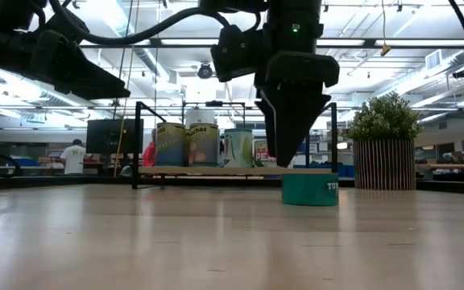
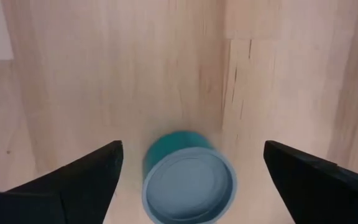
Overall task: Pick and place cans onto a shelf
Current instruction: Put the canned tuna on the shelf
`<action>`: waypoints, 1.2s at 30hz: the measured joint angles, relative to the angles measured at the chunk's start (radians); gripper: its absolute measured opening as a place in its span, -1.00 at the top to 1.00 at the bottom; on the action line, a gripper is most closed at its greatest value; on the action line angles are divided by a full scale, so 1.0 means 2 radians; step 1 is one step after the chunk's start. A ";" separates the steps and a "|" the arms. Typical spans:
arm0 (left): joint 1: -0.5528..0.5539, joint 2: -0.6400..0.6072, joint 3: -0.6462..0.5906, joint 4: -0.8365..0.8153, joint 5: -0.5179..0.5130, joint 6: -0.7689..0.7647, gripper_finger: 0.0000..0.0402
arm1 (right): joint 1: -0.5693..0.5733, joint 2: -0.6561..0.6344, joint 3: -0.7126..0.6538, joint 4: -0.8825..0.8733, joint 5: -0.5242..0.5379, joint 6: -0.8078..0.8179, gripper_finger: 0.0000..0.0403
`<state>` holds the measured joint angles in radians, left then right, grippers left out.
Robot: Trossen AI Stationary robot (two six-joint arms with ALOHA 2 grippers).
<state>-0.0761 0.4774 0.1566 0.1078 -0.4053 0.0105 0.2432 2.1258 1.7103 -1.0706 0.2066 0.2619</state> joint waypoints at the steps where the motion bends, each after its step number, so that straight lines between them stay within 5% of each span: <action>1: 0.000 0.000 0.000 0.000 0.000 0.000 -0.87 | -0.001 0.000 0.000 0.000 0.000 -0.002 -0.98; 15: 0.000 0.000 0.000 0.000 0.000 0.000 -0.87 | -0.005 0.000 -0.064 0.018 -0.021 0.003 -0.92; 26: 0.000 0.000 0.000 0.000 0.000 0.000 -0.87 | -0.015 0.000 -0.074 0.025 -0.053 0.012 -0.56; 36: 0.000 0.000 0.000 0.000 0.000 0.000 -0.87 | -0.054 -0.038 -0.075 0.009 -0.035 0.001 -0.56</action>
<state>-0.0761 0.4774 0.1566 0.1070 -0.4053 0.0101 0.1355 2.0488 1.5612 -1.0516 0.1375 0.2635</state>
